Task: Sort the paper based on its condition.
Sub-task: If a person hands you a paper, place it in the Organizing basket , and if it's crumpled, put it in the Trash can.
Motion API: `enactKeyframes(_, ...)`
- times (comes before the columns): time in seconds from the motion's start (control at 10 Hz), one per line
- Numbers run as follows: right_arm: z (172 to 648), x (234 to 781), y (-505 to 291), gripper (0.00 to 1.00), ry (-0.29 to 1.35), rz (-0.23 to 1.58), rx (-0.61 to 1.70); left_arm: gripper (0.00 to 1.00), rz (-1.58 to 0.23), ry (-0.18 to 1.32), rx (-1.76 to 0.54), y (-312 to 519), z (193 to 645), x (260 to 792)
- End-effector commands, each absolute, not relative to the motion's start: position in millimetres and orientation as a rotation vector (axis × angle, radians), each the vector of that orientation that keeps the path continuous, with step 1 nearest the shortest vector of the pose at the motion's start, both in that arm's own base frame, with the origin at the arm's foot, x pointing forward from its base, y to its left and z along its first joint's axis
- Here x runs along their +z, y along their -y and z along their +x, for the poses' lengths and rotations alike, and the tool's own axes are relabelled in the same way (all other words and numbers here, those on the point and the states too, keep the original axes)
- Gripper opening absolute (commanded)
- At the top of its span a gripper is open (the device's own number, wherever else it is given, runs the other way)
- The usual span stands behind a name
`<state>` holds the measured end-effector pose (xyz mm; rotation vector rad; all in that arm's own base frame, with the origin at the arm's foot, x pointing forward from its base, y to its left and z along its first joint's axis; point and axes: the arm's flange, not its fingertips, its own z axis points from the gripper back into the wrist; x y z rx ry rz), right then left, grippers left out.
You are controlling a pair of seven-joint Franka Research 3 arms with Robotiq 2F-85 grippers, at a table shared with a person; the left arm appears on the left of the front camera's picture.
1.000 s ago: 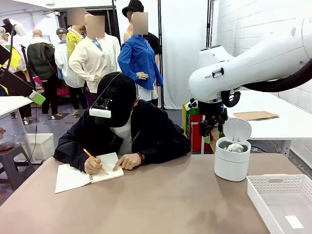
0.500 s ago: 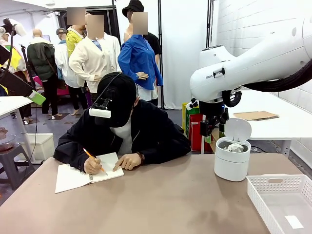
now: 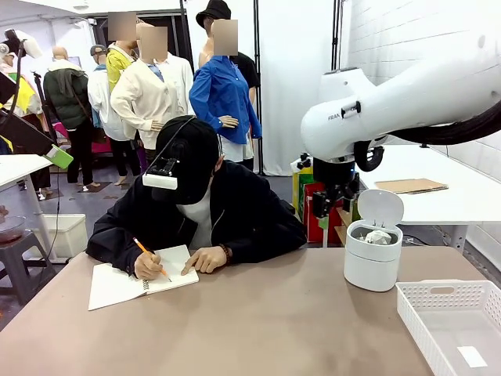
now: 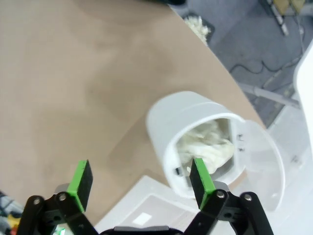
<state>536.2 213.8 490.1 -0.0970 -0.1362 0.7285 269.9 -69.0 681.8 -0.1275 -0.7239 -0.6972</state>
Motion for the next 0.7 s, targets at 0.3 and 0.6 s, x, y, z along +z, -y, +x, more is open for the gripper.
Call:
enactKeyframes(0.3,440.5,529.0,-267.6,1.00,0.464,0.047,0.853,1.00,-0.123,0.722,-0.696,69.3,269.5,682.1)
enactKeyframes(0.6,411.8,568.8,-278.5,1.00,0.678,0.102,0.958,1.00,-0.123,0.722,-0.696,69.3,269.5,682.1)
